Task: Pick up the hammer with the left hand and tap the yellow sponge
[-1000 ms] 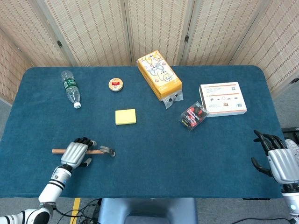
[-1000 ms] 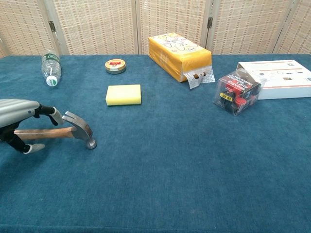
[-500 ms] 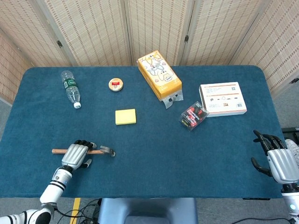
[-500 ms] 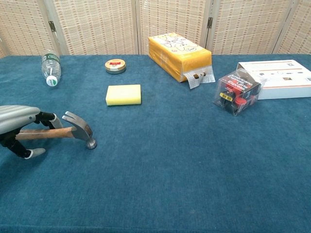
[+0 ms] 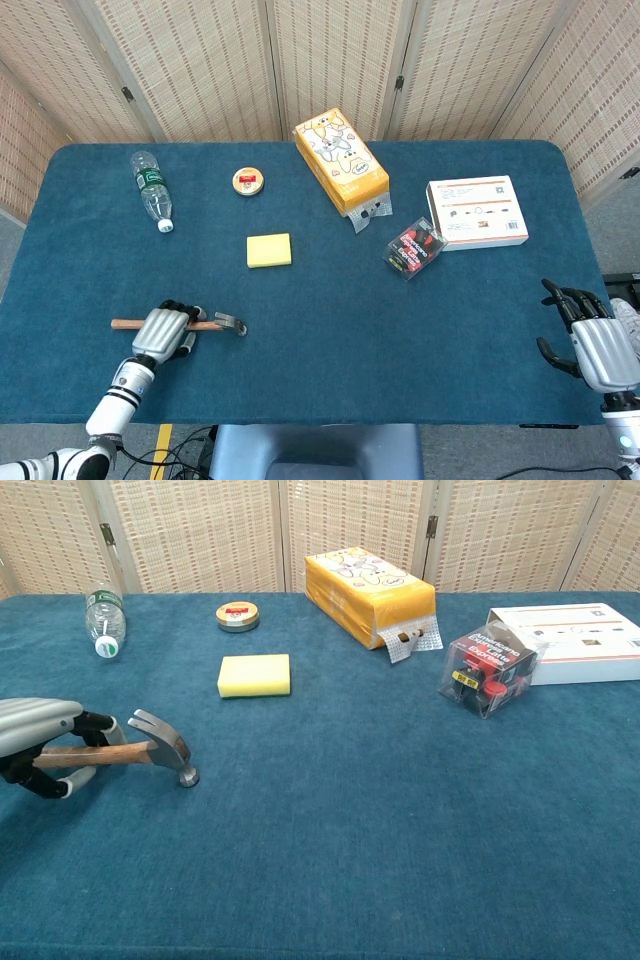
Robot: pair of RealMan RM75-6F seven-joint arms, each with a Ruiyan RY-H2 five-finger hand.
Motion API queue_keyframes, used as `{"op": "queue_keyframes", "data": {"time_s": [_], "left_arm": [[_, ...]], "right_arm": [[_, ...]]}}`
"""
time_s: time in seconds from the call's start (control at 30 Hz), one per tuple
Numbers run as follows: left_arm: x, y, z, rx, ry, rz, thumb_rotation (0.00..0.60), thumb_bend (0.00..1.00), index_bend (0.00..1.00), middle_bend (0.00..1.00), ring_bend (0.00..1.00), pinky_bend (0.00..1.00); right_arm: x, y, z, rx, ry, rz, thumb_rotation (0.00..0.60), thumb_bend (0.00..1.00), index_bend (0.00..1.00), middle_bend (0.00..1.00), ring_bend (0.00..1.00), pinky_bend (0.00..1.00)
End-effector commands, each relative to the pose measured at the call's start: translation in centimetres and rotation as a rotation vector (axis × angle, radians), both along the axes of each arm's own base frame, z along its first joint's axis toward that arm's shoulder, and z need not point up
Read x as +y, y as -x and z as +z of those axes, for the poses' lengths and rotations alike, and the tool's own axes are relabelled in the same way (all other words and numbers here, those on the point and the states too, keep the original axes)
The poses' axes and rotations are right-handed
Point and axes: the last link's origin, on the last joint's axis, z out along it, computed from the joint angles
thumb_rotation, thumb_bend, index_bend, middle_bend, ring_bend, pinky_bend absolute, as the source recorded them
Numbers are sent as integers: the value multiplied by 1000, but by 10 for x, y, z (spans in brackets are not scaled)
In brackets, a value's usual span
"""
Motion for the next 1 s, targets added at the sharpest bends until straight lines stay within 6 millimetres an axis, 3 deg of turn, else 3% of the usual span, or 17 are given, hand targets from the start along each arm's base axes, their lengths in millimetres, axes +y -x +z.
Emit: {"op": "queue_keyframes", "data": {"time_s": [0.03,0.57,1.0], "left_arm": [[-1,0,-1,7,6,-4,600,584,353,397,307,230],[1,3,0,10,-9,6,600,590,417,480,382,260],[5,6,1,-12,-39,16,600,666,546,617,509,344]], "right_arm": [[0,0,0,0,0,-1,600,260,57,322,180,191],[0,-1,-1,-2,-9,-3,600,260,57,332,180,191],[0,-3,-2,1,-14,-5,600,260,57,332,180,191]]}}
